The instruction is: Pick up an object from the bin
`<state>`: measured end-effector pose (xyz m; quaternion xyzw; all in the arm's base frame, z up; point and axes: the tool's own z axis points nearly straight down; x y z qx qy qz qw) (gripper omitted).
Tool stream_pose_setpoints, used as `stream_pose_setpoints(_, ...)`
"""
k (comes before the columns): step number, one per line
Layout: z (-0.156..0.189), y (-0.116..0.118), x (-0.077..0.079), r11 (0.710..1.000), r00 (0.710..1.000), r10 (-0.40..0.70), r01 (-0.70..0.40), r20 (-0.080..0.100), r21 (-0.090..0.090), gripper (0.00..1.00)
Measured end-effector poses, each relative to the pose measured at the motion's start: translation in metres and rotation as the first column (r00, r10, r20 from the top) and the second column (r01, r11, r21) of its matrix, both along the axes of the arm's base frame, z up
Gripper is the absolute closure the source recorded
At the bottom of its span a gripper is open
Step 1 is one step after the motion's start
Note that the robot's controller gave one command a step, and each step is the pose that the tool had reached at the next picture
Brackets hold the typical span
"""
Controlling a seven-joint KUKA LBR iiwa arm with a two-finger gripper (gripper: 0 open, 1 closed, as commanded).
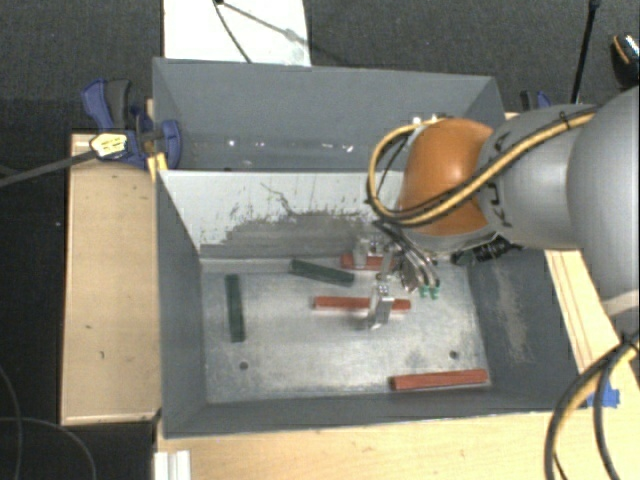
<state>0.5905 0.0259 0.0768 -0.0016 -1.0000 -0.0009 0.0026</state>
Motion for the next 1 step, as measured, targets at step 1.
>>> stream_pose_setpoints(1,-0.0047,0.0381,-0.0285,0.992,0.992,-0.128,0.128,0.003,0.000,0.00)
